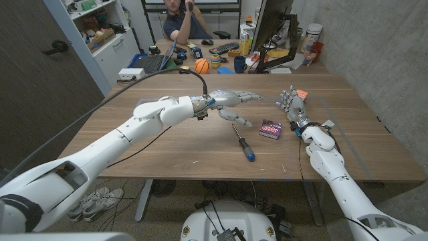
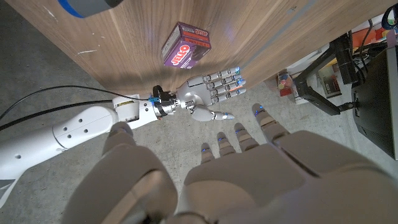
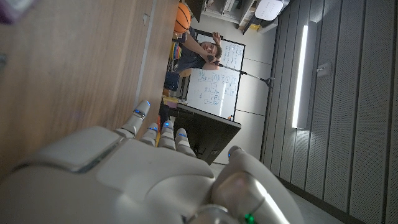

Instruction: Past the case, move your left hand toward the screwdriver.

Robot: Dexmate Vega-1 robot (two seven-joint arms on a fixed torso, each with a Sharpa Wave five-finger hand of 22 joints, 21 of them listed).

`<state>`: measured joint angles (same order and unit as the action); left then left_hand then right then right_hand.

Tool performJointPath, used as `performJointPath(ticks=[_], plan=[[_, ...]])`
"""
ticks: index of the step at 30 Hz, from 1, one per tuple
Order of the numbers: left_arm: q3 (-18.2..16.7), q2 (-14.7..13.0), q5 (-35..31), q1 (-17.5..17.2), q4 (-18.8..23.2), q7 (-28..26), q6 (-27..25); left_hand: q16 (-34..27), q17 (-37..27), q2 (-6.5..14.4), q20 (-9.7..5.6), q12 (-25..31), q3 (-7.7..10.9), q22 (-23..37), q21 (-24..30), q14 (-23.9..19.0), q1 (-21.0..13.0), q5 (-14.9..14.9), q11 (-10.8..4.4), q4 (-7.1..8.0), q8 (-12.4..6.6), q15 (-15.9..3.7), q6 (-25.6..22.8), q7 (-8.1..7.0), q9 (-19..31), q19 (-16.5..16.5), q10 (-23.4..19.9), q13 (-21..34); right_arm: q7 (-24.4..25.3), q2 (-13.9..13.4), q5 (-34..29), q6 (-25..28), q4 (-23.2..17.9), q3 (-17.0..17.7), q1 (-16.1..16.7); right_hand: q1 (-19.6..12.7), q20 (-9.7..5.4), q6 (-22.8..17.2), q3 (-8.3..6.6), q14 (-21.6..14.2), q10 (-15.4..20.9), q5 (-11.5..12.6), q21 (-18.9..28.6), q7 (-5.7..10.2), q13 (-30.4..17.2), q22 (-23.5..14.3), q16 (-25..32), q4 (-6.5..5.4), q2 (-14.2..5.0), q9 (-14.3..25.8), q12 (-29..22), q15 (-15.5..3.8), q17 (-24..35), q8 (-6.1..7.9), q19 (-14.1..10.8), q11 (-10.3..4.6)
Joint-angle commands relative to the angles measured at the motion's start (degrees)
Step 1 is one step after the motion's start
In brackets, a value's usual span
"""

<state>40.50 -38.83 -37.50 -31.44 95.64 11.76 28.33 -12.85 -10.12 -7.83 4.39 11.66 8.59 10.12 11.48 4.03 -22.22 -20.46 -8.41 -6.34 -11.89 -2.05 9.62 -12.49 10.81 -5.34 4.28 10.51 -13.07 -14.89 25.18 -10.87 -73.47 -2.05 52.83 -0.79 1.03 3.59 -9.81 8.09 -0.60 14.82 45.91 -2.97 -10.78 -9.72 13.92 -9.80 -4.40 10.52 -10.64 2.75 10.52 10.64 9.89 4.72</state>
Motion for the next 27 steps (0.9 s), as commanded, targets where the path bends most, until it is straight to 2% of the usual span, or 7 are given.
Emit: performJointPath(ticks=[1,8,13,19,23,27], plan=[[1.58,0.13,0.28,1.48,0.53,5.61,-1.77,-0.09,0.00,0.20,-0.88,0.31,-0.08,0.07,0.56,-0.63,-1.82,-0.32,-0.66,-0.80,-0.81,-1.67,-0.98,-0.09,0.37,-1.73,-1.19,0.08,-0.10,0.34,-0.32,-0.26,1.24,0.06,-0.73,0.30,0.08,0.44,0.40,0.00,0.33,0.33,-0.42,0.12,-0.26,-0.27,0.07,-0.12,-1.80,0.23,-0.44,0.13,0.18,0.30,2.05,0.37],[2.58,0.42,0.22,2.43,0.24,7.73,-1.90,-0.61,0.03,0.20,-3.78,0.03,-0.68,-0.01,1.02,-4.48,-6.17,-0.63,-0.87,-2.04,-1.78,-2.14,-4.98,-0.12,0.40,-6.50,-3.99,0.11,-0.06,0.64,-0.04,-0.13,1.56,0.27,-0.93,0.33,0.12,0.51,0.57,-0.07,0.32,0.36,-0.61,0.15,-0.26,-0.28,0.07,-0.14,-1.80,0.23,-0.42,0.13,0.18,0.28,1.99,0.33],[3.62,0.52,-0.12,3.48,0.16,10.12,-1.80,-0.47,0.03,0.11,-4.06,-0.23,-0.80,-0.05,0.64,-4.71,-7.31,-0.70,-0.39,-2.32,-1.91,-1.82,-5.73,-0.08,0.37,-6.41,-3.95,0.12,-0.15,0.64,-0.20,-0.42,1.88,0.33,-1.01,0.35,0.11,0.63,0.68,-0.09,0.32,0.38,-0.73,0.21,-0.26,-0.28,0.06,-0.14,-1.79,0.23,-0.41,0.07,0.18,0.24,1.94,0.33],[5.04,0.59,-1.15,4.65,0.37,12.74,-0.93,0.09,-0.01,-0.08,-3.83,-0.70,-1.10,-0.08,-0.63,-4.15,-9.32,-0.90,0.19,-2.65,-2.02,-1.61,-6.83,-0.09,0.35,-3.98,-3.40,0.16,-0.24,0.64,-0.28,-0.71,2.08,0.39,-1.07,0.36,0.10,0.71,0.84,-0.11,0.41,0.40,-0.91,0.26,-0.26,-0.29,0.05,-0.15,-1.79,0.23,-0.43,0.14,0.18,0.22,1.90,0.32],[5.72,0.59,-1.75,5.12,0.45,13.67,0.22,0.32,-0.03,-0.08,-3.53,-0.73,-1.26,-0.06,-0.85,-3.90,-10.16,-0.99,0.05,-2.68,-2.17,-1.75,-7.61,-0.10,0.38,-3.37,-3.47,0.17,-0.14,0.76,-0.03,-0.36,1.92,0.52,-1.02,0.37,0.13,0.66,0.92,-0.19,0.50,0.42,-1.00,0.25,-0.26,-0.29,0.06,-0.15,-1.79,0.23,-0.46,0.09,0.17,0.24,1.86,0.48],[6.33,0.66,-1.98,5.56,0.36,14.92,1.26,0.34,-0.04,0.22,-3.90,-0.48,-1.25,-0.05,-0.75,-4.29,-11.75,-1.16,-0.55,-2.79,-2.54,-2.49,-9.01,-0.09,0.47,-3.46,-4.43,0.19,-0.18,0.76,-0.10,-0.54,2.01,0.53,-0.98,0.38,0.12,0.69,1.02,-0.25,0.46,0.43,-1.10,0.28,-0.26,-0.30,0.06,-0.15,-1.79,0.23,-0.43,0.09,0.17,0.24,1.82,0.42]])
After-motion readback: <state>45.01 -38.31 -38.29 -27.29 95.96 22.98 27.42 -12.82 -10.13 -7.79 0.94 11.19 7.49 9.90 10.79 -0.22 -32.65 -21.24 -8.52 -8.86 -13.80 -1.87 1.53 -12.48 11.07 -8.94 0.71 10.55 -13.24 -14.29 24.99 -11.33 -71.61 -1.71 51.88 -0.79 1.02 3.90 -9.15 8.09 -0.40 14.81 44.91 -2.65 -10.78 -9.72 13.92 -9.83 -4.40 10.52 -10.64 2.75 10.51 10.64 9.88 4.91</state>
